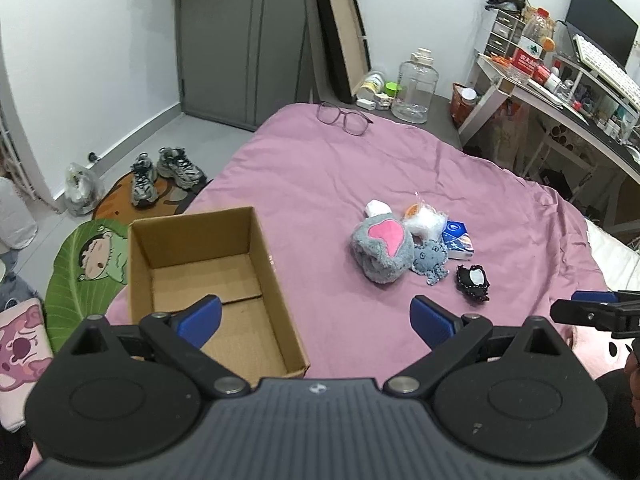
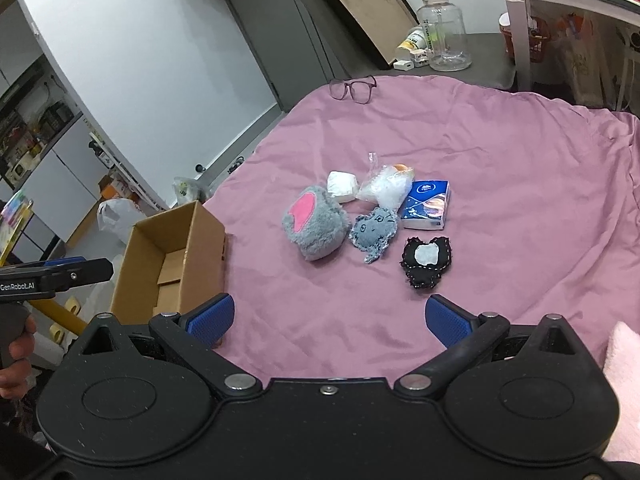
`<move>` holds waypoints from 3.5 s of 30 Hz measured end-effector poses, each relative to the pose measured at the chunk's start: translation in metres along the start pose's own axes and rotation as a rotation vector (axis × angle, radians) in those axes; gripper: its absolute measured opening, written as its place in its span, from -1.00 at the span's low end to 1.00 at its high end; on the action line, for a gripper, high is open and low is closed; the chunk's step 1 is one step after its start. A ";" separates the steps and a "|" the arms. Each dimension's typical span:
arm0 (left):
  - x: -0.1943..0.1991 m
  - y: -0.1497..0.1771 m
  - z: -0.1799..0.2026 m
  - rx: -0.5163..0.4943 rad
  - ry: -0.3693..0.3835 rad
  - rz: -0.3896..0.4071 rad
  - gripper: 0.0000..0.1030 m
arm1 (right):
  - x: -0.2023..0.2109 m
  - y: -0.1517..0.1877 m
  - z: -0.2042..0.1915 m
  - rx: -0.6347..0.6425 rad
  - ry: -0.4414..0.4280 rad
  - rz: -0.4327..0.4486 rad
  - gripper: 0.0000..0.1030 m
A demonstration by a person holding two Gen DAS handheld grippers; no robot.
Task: Organize soft objects
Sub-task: 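Reach the left tool to the grey plush while the right tool reaches the black patch, then close the left tool on the grey plush while the right tool grips the black patch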
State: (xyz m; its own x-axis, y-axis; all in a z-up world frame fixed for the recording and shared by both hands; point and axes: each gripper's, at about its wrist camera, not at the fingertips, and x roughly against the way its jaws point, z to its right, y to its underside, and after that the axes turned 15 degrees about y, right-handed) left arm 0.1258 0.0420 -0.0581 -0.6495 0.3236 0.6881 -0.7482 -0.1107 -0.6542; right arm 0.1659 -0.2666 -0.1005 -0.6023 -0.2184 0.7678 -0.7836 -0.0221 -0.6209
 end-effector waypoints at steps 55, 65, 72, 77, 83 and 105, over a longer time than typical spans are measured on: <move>-0.218 -0.071 0.024 -0.063 0.199 -0.220 0.30 | -0.167 -0.029 0.047 -0.147 0.100 -0.146 0.54; -0.253 -0.064 0.012 -0.021 0.097 -0.311 0.39 | -0.181 -0.021 0.046 -0.106 0.121 -0.155 0.20; -0.262 -0.060 0.009 0.063 0.145 -0.317 0.23 | -0.175 -0.025 0.055 -0.131 0.087 -0.162 -0.30; -0.251 -0.060 0.014 0.047 0.168 -0.297 -0.13 | -0.163 -0.026 0.049 -0.135 0.077 -0.145 -0.30; -0.223 -0.061 0.015 0.011 0.201 -0.239 -0.14 | -0.145 -0.032 0.031 -0.113 0.055 -0.116 -0.30; -0.101 -0.059 -0.025 0.013 0.196 -0.073 -0.14 | -0.085 -0.044 -0.066 -0.015 -0.029 -0.010 -0.30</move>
State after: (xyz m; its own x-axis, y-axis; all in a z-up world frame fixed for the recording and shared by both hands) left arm 0.2387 0.0396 -0.0964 -0.5558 0.5074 0.6585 -0.7947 -0.0918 -0.6000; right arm 0.2419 -0.1824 -0.1281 -0.5895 -0.2469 0.7691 -0.7922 -0.0096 -0.6102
